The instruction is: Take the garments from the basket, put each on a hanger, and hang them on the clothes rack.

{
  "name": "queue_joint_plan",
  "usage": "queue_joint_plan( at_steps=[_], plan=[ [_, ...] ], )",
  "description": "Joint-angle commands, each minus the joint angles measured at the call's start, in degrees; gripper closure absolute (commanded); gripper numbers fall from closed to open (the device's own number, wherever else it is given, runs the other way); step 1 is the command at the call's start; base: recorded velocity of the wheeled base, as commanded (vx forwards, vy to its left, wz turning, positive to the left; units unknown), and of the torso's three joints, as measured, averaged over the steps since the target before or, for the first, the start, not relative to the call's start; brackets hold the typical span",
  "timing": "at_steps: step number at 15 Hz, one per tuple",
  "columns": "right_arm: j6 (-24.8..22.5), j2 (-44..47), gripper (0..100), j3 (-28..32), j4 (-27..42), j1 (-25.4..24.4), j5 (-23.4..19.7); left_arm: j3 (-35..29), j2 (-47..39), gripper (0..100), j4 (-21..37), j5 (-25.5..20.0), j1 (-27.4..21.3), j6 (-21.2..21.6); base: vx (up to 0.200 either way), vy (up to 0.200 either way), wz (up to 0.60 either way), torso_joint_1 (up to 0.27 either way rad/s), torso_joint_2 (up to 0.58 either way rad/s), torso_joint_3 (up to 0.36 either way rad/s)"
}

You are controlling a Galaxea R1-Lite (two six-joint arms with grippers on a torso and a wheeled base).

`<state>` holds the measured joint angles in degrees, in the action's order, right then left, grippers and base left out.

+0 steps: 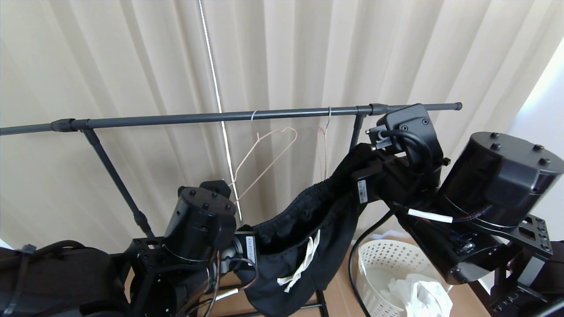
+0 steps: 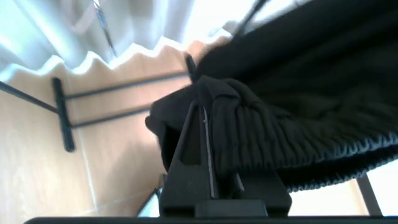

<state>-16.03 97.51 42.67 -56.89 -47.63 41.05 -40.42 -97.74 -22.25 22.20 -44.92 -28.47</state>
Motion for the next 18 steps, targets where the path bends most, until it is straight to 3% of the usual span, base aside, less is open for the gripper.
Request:
queue_joint_plan(
  at_steps=[1,4,6,8,13,18],
  plan=[
    [-0.2,0.4,100,-1.3,0.0,0.5,0.4,-0.4,1.9,100,-0.2,0.0,2.0,0.8,0.0,0.0,0.0,0.0,0.0,0.0],
    [-0.7,2.8,100,-2.6,-0.1,0.7,4.7,-0.6,2.3,100,-0.2,0.0,3.2,1.4,0.0,0.0,0.0,0.0,0.0,0.0],
    [-1.2,4.5,100,-4.2,-0.1,0.7,9.8,-0.7,2.2,100,-0.2,0.0,4.0,1.4,0.0,0.0,0.0,0.0,0.0,0.0],
    [-3.5,3.6,100,-5.9,0.5,1.4,9.8,-0.8,2.3,100,-0.2,0.0,4.7,1.4,0.0,0.0,0.0,0.0,0.0,0.0],
    [-3.5,-0.2,100,-6.1,10.0,7.8,9.4,-0.8,2.3,100,-0.2,0.0,6.7,2.6,0.0,0.0,0.0,0.0,0.0,0.0],
    [-3.4,-0.1,100,-6.1,10.3,12.6,7.4,-0.4,3.3,100,-0.1,-0.1,8.6,3.0,0.0,0.0,0.0,0.0,0.0,0.0]
  ],
)
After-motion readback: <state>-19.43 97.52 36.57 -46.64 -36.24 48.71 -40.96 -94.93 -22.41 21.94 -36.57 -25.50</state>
